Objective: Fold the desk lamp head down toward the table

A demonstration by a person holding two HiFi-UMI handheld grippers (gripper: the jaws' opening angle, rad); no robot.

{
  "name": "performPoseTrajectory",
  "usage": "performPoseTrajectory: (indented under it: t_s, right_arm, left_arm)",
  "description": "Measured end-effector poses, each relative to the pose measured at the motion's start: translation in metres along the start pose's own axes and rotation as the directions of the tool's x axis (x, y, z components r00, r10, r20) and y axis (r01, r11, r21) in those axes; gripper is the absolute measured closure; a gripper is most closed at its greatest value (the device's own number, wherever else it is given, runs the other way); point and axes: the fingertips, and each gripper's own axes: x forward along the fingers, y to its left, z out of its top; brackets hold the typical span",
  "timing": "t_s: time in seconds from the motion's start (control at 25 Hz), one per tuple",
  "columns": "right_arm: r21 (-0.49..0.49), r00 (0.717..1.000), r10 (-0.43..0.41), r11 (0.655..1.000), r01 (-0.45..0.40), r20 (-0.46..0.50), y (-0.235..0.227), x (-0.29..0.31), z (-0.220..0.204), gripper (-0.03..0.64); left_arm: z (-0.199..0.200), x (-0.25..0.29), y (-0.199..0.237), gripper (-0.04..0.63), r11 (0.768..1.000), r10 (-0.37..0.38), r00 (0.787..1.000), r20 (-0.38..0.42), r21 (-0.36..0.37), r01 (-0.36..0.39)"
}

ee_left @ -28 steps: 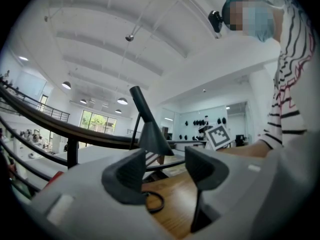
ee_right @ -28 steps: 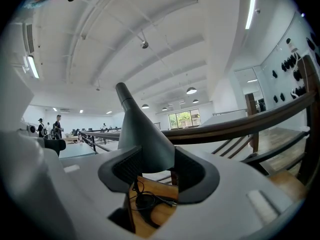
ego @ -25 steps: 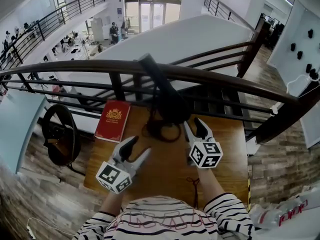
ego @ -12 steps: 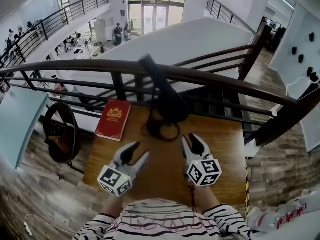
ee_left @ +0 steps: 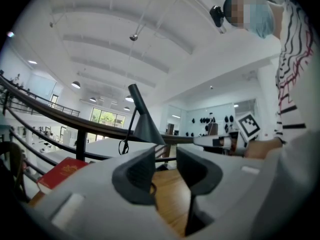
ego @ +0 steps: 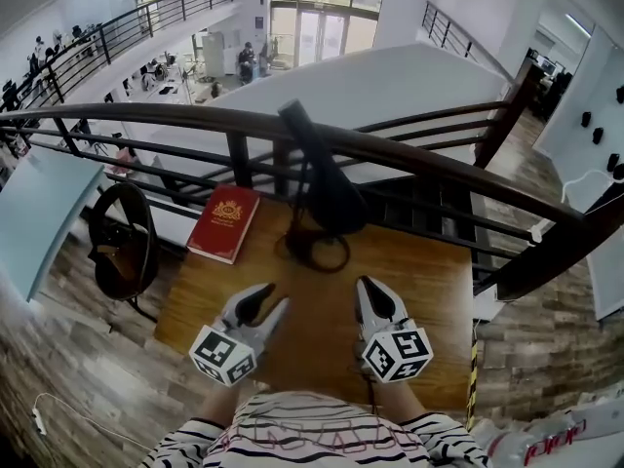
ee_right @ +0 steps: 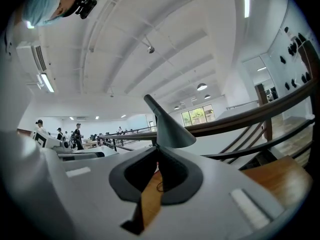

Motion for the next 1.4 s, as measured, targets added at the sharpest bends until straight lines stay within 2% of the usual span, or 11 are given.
performPoseTrajectory:
  t_s: [0.44, 0.6, 1.4]
  right_arm:
    - [-0.002, 0.991, 0.120, 0.993, -0.120, -0.061, 0.011, -0.026, -0.016, 0.614]
    - [-0.003, 0.985, 0.153, 0.988, -0.153, -0.077, 0.014, -0.034, -0.023, 0.614]
    - [-0.029, 0.963, 0.215, 0.975, -0.222, -0.165, 0.010, -0.067, -0.048, 0.614]
  left_arm:
    - [-0.015, -0.008, -0.031, 0.539, 0.997, 0.079, 0.997, 0.003, -0.021, -0.079]
    - [-0.021, -0.010, -0.041, 0.593, 0.994, 0.103, 0.995, 0.000, -0.022, -0.103]
    - [-0.052, -0.010, -0.085, 0.594, 0.984, 0.176, 0.981, -0.082, 0.005, -0.176]
